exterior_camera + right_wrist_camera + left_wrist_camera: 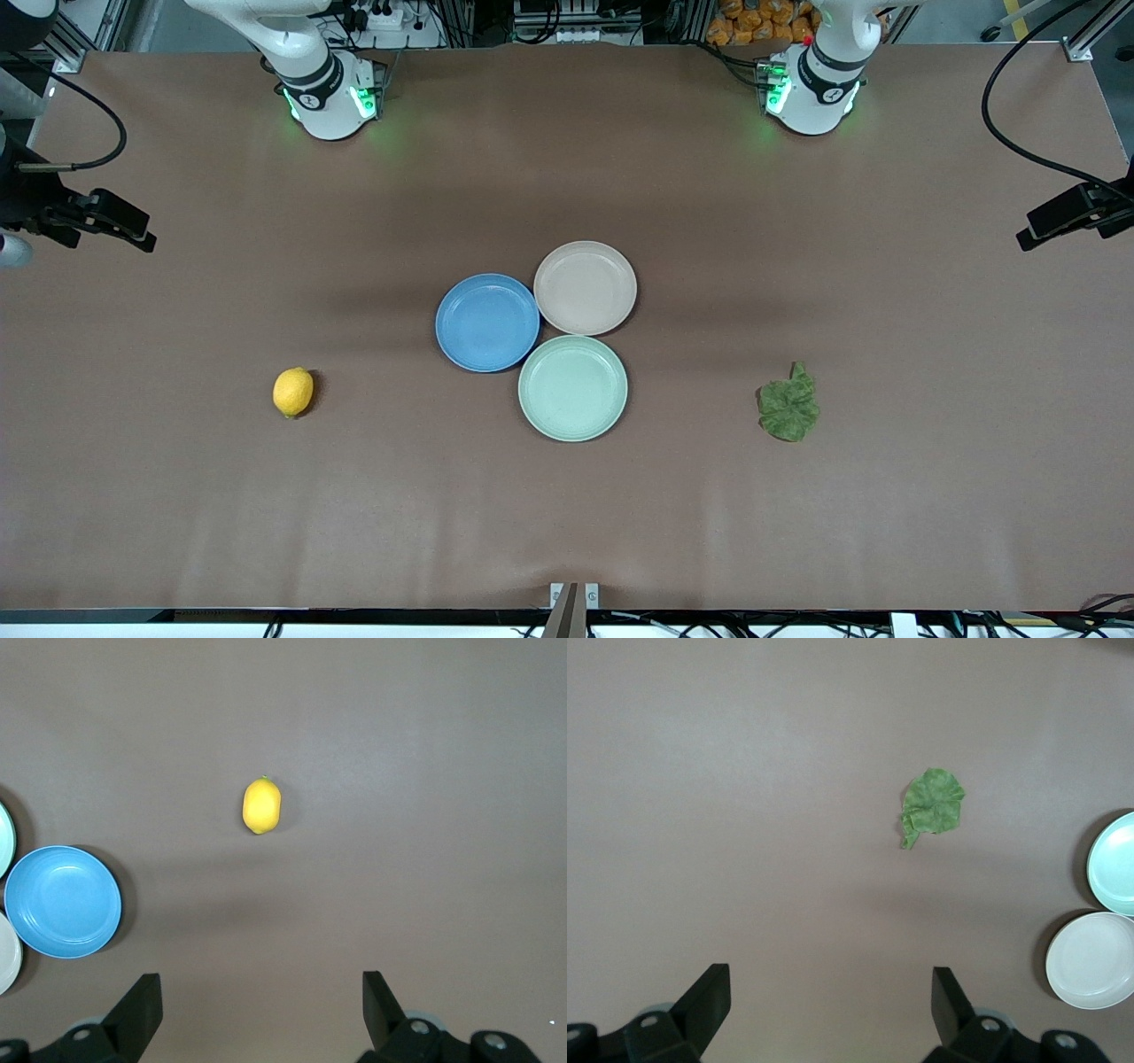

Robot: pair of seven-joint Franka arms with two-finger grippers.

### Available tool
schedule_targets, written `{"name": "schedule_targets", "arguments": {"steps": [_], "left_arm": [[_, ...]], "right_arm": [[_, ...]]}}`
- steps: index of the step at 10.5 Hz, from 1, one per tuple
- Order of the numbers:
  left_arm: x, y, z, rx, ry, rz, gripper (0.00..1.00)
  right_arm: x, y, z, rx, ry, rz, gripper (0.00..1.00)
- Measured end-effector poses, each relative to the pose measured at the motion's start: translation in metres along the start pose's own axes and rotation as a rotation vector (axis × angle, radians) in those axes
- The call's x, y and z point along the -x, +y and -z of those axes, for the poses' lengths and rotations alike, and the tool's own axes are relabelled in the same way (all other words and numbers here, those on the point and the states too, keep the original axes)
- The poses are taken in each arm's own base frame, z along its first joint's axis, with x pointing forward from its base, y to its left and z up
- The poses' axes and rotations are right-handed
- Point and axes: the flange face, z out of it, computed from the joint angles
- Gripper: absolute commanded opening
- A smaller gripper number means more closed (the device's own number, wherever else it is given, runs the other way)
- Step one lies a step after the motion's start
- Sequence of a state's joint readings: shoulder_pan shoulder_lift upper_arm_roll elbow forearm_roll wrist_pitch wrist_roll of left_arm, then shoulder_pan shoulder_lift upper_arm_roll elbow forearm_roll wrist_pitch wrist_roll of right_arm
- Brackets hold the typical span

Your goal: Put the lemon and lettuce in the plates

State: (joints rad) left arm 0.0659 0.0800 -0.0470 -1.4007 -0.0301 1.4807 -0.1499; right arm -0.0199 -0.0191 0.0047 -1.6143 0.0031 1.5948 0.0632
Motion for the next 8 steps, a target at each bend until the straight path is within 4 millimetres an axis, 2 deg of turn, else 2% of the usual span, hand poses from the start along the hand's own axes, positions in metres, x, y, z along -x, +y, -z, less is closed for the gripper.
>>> {"name": "schedule_targets", "arguments": {"steps": [6,8], "left_arm": [[-0.001,0.001,-0.002,0.0,-0.004,-0.002,1.0],[-0.015,0.011,-0.028,0.001,-0.023,-0.019,1.0]], "right_arm": [[0.001,0.007,-0.001,0.001,-0.011,-0.012,1.0],[0.001,0.017,-0.002,0.001,-0.02,-0.028,1.0]]}}
